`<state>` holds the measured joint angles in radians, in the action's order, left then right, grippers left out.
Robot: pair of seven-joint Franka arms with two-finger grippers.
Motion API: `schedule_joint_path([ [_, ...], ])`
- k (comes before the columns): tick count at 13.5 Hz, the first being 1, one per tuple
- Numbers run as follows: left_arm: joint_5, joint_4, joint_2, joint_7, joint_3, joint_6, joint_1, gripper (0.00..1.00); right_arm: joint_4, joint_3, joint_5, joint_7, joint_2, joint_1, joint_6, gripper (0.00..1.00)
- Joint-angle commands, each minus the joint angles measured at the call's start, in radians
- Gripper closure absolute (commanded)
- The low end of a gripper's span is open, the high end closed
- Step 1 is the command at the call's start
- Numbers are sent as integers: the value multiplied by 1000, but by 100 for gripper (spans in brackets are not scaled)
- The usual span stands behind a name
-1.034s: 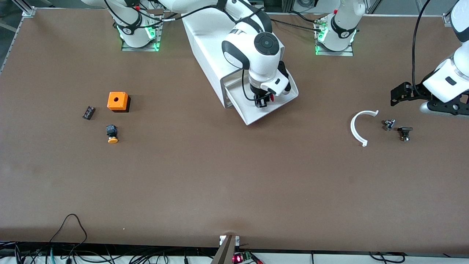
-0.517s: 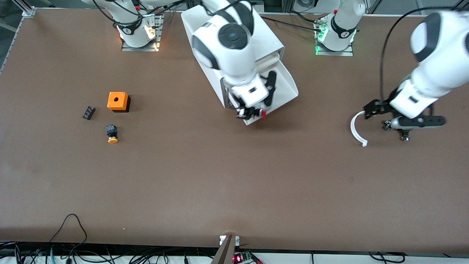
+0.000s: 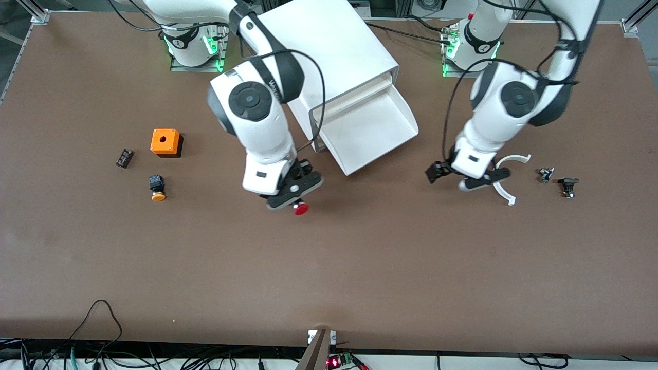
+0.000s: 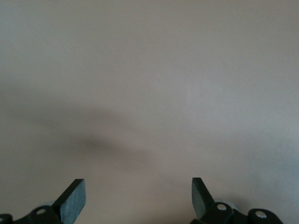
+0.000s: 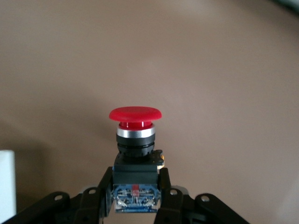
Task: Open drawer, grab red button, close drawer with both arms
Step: 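Lift the red button with the right gripper while the left gripper approaches the drawer, then push the drawer shut with the left gripper while the right gripper carries the button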
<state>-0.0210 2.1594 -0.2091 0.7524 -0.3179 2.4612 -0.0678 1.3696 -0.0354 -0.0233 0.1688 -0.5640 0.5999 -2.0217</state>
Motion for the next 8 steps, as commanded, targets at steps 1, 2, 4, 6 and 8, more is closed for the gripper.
schedule_joint_path([
  [1, -16, 23, -23, 97, 3, 33, -67, 0, 224, 11, -7, 162, 130, -81, 29, 78],
  [2, -17, 40, -24, 125, -4, 33, -75, 0, 253, 11, -7, 188, 136, -112, 43, 78],
  [4, -34, 74, -23, 189, -62, 33, -76, 0, 319, 11, -39, 195, 127, -175, 43, 78],
  [6, -83, 108, -15, 278, -171, 27, -76, 0, 385, 12, -38, 215, 131, -203, 31, 78],
  [8, -86, 120, -7, 317, -275, -11, -76, 0, 405, 11, -40, 219, 133, -210, 32, 78],
])
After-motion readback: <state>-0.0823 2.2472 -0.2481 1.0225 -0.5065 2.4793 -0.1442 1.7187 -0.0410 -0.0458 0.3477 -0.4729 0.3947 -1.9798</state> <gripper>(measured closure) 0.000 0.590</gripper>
